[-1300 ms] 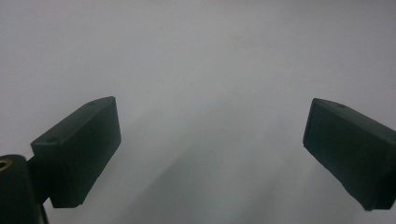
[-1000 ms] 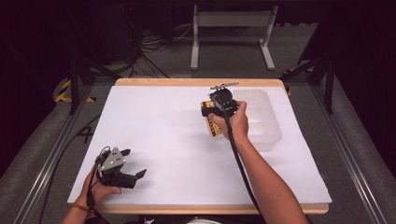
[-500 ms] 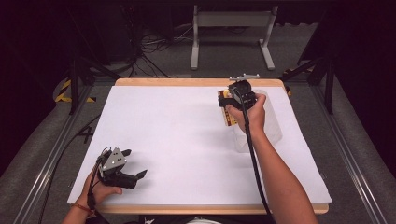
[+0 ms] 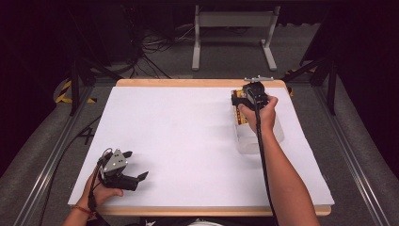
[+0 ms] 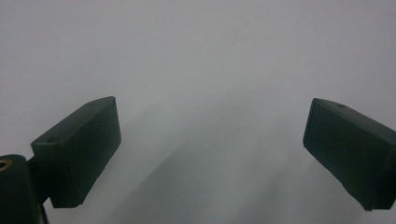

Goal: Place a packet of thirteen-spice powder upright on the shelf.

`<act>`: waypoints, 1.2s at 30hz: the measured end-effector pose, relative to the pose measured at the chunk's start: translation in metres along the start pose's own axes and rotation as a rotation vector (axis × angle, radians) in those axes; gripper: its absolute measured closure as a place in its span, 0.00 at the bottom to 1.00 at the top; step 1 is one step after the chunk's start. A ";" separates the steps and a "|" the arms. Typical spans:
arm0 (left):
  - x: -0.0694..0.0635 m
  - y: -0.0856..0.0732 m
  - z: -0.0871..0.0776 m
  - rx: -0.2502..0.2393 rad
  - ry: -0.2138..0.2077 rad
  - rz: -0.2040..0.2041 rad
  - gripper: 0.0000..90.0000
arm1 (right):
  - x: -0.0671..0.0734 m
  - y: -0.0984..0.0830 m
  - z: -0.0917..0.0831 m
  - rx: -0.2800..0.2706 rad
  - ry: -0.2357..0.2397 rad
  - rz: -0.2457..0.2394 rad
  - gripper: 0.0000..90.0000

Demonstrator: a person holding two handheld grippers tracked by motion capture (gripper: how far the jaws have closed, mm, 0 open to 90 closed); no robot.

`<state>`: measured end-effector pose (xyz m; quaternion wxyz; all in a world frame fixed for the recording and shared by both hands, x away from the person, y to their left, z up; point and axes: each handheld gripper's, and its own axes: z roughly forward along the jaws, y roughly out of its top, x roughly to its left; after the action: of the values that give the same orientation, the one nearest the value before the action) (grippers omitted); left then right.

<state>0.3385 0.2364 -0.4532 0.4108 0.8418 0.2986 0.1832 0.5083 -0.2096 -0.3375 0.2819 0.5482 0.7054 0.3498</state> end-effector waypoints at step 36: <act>0.000 0.001 0.000 -0.007 0.005 0.005 0.05 | -0.017 -0.017 -0.018 0.092 -0.055 -0.020 0.36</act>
<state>0.3384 0.2361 -0.4524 0.4123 0.8406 0.2971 0.1872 0.4888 -0.2316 -0.3401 0.2793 0.5629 0.7181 0.2992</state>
